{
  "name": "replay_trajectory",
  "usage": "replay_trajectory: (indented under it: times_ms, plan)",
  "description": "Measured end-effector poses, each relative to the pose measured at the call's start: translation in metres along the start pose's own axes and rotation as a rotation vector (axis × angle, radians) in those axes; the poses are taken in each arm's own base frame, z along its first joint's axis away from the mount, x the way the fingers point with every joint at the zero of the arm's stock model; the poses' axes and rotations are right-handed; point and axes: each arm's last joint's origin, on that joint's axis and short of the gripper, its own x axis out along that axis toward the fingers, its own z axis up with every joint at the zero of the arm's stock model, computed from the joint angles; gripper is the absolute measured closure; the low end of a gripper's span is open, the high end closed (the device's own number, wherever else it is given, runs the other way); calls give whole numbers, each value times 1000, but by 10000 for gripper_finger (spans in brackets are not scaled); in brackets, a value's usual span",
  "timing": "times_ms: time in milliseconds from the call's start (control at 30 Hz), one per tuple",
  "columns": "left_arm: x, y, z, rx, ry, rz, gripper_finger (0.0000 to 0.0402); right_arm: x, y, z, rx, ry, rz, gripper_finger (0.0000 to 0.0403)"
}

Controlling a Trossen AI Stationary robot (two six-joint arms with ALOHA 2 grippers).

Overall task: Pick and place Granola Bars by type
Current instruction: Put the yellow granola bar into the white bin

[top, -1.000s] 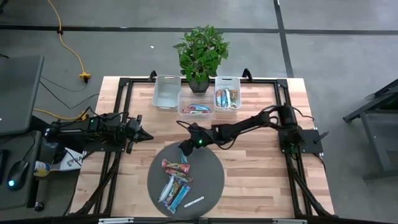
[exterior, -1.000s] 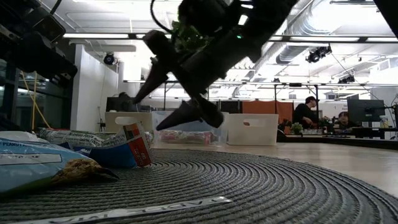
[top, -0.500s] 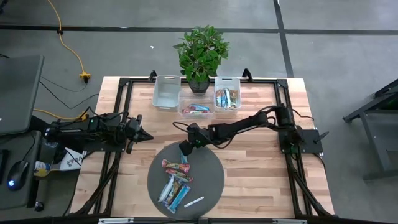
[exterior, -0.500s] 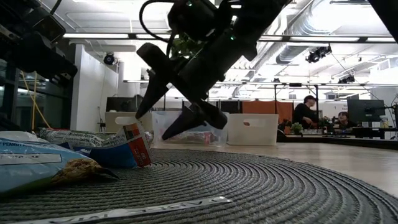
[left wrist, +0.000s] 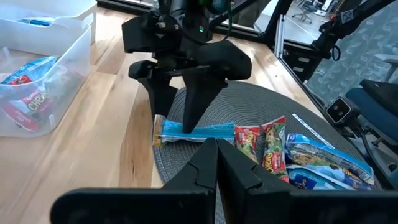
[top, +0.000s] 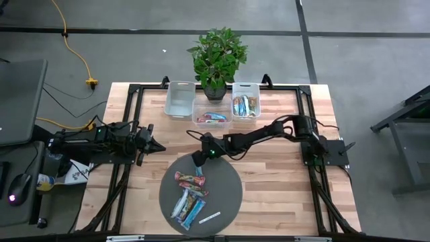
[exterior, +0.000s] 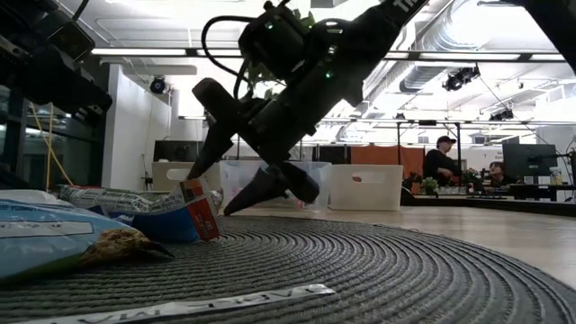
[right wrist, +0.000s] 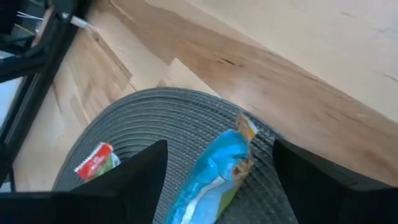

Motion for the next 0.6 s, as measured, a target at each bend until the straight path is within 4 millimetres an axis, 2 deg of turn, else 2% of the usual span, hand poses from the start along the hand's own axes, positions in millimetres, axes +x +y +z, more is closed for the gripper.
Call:
replay_trajectory:
  times_ms: [233,600]
  plan:
    - [0,0,0,-1,2,0,401,1,-1,3,-1,2,13,147]
    - [0,0,0,-1,2,1,401,1,-1,2,-9,15,24,234]
